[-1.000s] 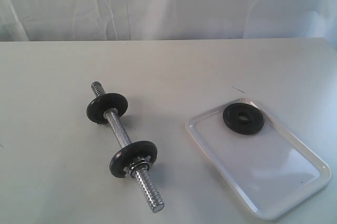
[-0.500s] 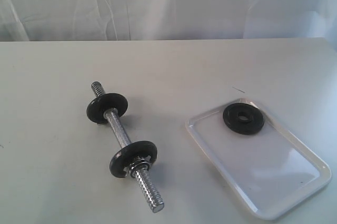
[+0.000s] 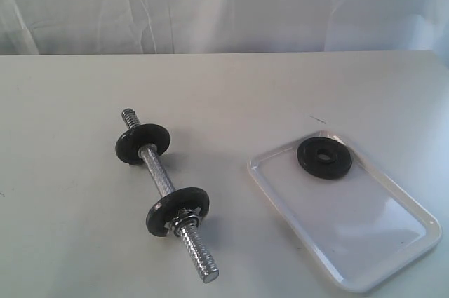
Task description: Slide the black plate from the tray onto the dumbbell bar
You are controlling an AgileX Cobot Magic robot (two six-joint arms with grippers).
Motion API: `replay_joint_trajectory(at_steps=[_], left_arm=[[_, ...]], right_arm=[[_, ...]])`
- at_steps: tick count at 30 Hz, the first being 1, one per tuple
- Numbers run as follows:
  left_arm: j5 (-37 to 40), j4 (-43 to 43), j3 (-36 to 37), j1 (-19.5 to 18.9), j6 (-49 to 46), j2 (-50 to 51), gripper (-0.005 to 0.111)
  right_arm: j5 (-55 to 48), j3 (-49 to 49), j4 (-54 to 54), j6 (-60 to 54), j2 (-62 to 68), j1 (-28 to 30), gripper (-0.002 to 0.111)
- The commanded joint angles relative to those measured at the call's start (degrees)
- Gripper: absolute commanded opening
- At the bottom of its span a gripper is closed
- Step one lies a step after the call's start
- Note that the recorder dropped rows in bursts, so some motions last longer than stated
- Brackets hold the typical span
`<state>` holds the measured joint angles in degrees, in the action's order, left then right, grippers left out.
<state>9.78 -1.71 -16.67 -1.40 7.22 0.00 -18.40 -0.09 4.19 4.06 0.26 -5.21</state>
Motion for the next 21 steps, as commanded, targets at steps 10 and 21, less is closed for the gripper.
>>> replay_joint_trajectory(at_steps=[10,21], left_arm=[[-1.10,-2.54,-0.23,-0.13,20.98,0.00,0.000],[11.09,-26.75,-3.24,-0.13,20.33,0.00,0.000]], right_arm=[[0.43,0.09,0.14,0.29,-0.26,-0.10,0.000],[0.43,0.09,0.14,0.29,-0.26,-0.10,0.000]])
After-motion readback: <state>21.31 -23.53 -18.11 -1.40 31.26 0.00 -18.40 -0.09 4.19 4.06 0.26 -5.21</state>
